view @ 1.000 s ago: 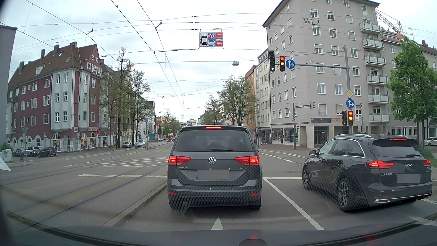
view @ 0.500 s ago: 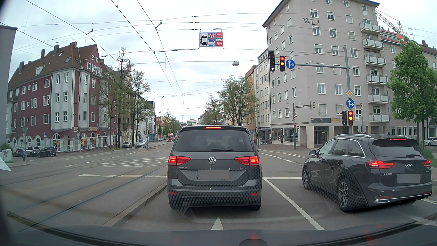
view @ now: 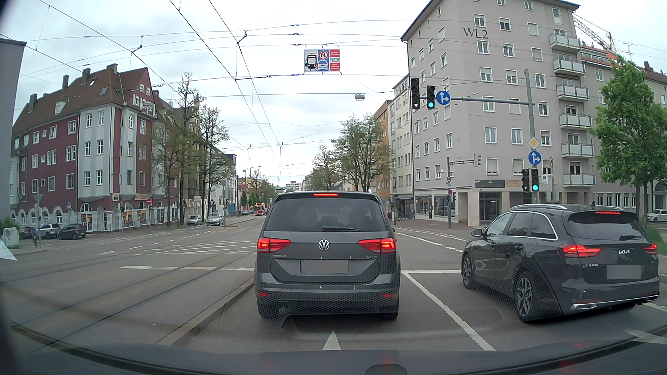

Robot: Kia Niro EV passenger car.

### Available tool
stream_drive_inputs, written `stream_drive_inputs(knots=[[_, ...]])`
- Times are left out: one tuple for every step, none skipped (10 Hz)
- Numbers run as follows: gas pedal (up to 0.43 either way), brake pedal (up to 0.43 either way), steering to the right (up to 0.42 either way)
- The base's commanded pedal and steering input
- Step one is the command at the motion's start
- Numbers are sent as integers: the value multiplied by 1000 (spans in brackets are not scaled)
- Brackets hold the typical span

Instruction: Follow the waypoints while adhering to traffic rules and regulations

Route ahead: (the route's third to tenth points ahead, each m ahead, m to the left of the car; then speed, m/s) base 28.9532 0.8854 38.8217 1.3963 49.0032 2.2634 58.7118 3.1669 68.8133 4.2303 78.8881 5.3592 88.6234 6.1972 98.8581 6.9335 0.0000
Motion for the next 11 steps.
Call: stream_drive_inputs(knots=[[0,232,-5],[0,232,-5],[0,213,-5],[0,171,-5],[0,104,-5],[0,79,-5],[0,79,-5],[0,85,-5],[0,85,-5],[0,73,-5],[0,30,-5]])
